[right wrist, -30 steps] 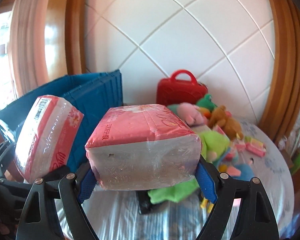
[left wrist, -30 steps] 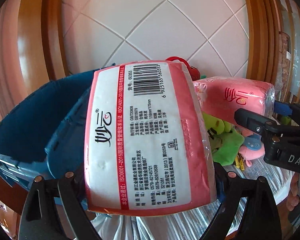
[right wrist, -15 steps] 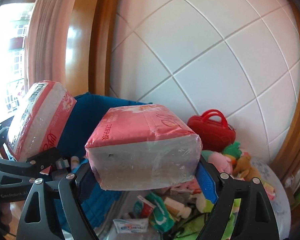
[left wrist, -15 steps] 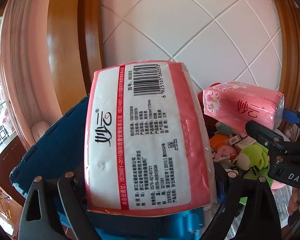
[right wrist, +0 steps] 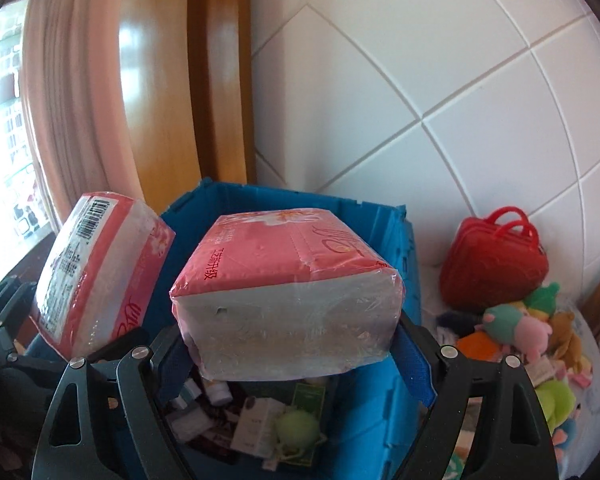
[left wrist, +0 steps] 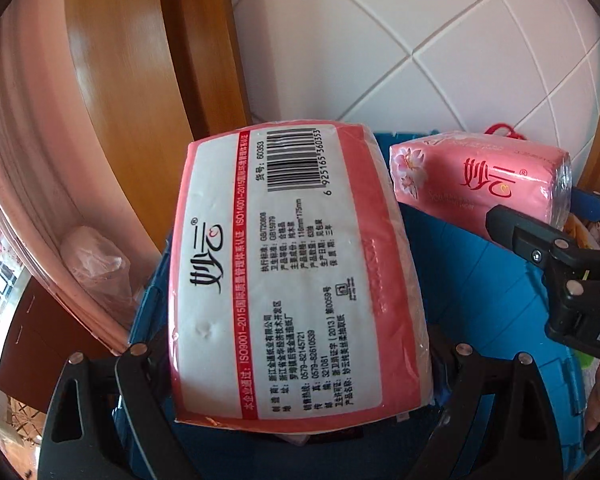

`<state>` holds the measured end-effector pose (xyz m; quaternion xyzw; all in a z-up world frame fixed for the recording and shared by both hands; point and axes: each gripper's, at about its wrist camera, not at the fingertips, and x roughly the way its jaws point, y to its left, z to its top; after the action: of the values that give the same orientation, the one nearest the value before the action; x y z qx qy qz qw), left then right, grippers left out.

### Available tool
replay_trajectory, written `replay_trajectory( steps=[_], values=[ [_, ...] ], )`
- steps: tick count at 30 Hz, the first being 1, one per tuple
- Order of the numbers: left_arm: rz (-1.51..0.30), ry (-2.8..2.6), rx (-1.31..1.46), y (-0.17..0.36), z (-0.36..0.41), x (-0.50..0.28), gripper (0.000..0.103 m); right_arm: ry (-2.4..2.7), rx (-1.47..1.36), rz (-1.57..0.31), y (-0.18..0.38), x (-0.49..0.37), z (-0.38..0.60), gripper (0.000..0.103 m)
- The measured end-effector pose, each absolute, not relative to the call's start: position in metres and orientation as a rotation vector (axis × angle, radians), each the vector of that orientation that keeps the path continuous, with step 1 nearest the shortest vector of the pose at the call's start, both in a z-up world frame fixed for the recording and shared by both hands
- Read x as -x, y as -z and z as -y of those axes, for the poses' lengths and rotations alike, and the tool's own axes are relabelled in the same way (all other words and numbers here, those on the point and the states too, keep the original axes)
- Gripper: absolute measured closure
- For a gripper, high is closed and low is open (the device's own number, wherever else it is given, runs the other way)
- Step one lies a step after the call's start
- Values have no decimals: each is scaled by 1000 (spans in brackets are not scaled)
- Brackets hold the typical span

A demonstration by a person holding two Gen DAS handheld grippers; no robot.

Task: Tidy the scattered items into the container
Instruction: 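Lift both tissue packs over the blue crate with both tools, then lower both tissue packs into the crate and open both tools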

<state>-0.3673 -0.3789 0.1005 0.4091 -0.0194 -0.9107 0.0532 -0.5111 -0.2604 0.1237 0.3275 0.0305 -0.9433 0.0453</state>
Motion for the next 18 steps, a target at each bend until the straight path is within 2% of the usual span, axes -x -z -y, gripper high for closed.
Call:
replay_trajectory(
  steps=[4, 8, 14, 18],
  values=[
    [15, 2647, -1535, -42, 400, 408, 11, 2831, -1247, -182, -69, 561, 291, 17],
    [74, 2520, -1808, 23, 392, 422, 11, 2747, -1493, -264, -8, 586, 296, 17],
    [92, 2252, -2161, 111, 387, 430, 11, 2561, -1838, -364, 74, 595, 290, 17],
    [141, 2088, -2274, 146, 388, 427, 11, 2455, -1971, -506, 110, 593, 293, 16]
  ],
)
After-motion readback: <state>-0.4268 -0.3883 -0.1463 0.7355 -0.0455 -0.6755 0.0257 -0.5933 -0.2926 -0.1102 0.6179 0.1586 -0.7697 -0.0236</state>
